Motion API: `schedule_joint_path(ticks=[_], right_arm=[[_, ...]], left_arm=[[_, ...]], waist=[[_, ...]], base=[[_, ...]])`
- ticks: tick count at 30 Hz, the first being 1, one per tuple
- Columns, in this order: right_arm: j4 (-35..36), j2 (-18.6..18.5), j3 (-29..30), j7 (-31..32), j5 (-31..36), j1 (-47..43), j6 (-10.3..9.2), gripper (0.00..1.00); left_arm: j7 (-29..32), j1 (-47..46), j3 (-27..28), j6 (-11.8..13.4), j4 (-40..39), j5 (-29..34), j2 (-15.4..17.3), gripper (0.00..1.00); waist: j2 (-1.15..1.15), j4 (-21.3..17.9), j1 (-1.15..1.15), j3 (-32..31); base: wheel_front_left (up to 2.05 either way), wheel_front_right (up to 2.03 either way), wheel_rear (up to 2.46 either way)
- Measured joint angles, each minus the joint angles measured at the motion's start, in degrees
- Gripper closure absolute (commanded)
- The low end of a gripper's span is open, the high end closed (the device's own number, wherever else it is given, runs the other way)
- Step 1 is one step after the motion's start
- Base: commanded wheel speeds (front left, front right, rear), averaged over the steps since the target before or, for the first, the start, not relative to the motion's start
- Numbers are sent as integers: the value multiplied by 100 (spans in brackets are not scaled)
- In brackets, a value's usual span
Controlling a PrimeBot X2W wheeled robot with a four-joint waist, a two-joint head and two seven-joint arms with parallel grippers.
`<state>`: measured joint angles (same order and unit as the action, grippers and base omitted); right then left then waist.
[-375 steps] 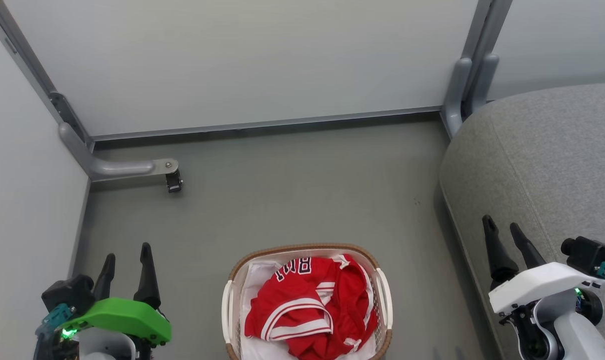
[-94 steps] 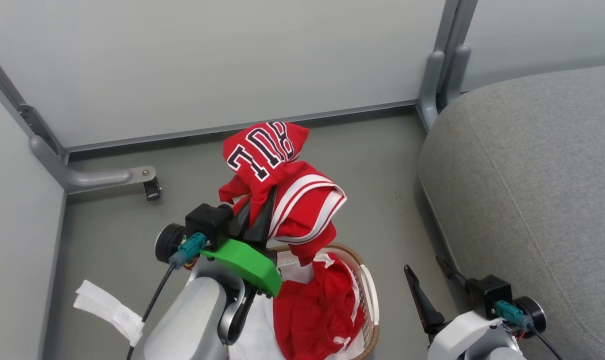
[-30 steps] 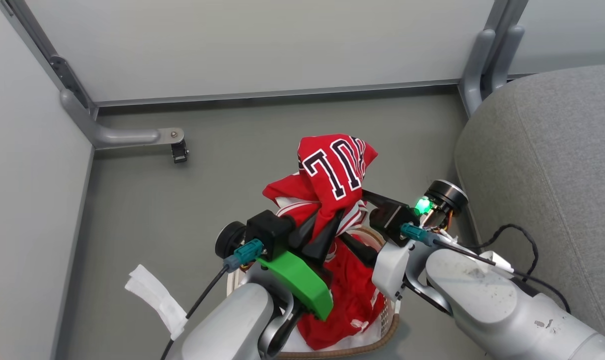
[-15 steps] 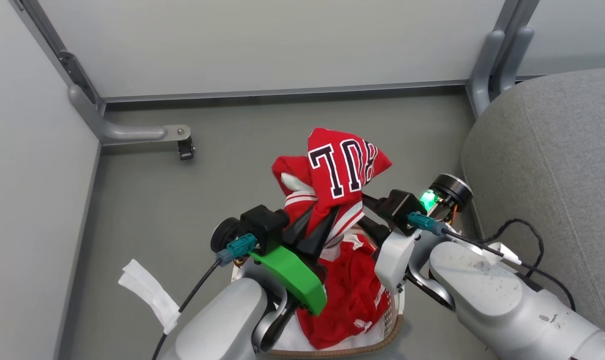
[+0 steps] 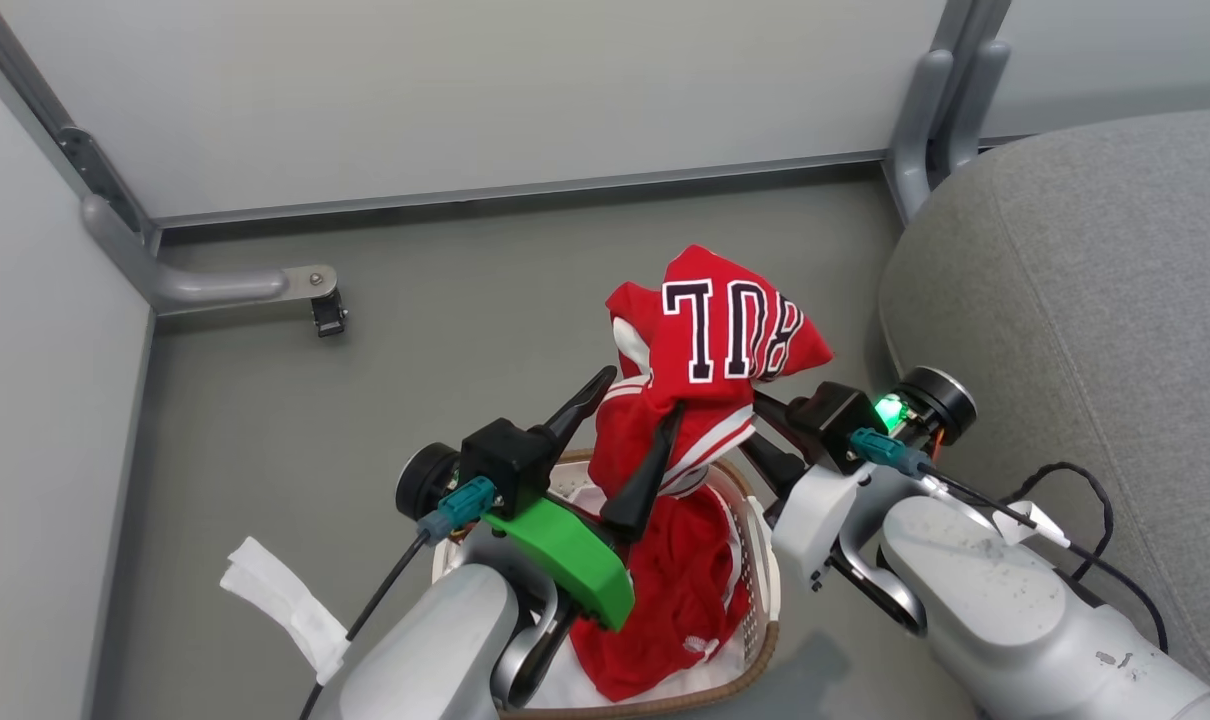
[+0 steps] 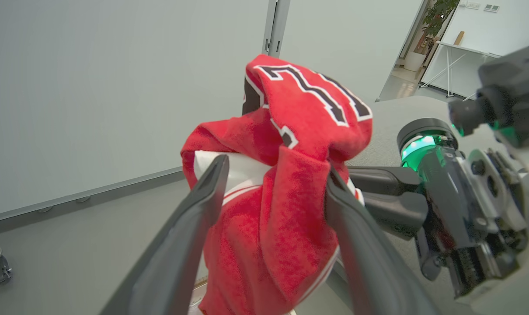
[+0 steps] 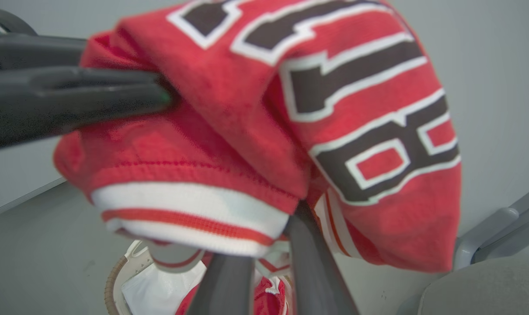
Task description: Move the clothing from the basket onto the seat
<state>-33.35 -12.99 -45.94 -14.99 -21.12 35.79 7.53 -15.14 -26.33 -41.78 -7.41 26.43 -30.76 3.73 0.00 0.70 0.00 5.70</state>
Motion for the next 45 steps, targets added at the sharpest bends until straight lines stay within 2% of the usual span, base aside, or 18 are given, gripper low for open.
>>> schedule_joint_path(ticks=[9, 32, 45], right_arm=[[34, 97, 397, 0, 166, -120, 0, 100], [376, 170, 1363, 0, 349, -609, 0, 100], [515, 163, 1767, 0, 449, -886, 0, 100]], left_arm=[[0, 35, 121, 0, 51, 178, 23, 0], [0, 74, 122, 0, 69, 310, 76, 0], [0, 79, 49, 0, 69, 372, 87, 0]], waist=[[0, -406, 0, 43], [0, -2277, 0, 189], [0, -3004, 0, 332]], base=[[0, 0, 0], [0, 0, 0], [0, 0, 0]])
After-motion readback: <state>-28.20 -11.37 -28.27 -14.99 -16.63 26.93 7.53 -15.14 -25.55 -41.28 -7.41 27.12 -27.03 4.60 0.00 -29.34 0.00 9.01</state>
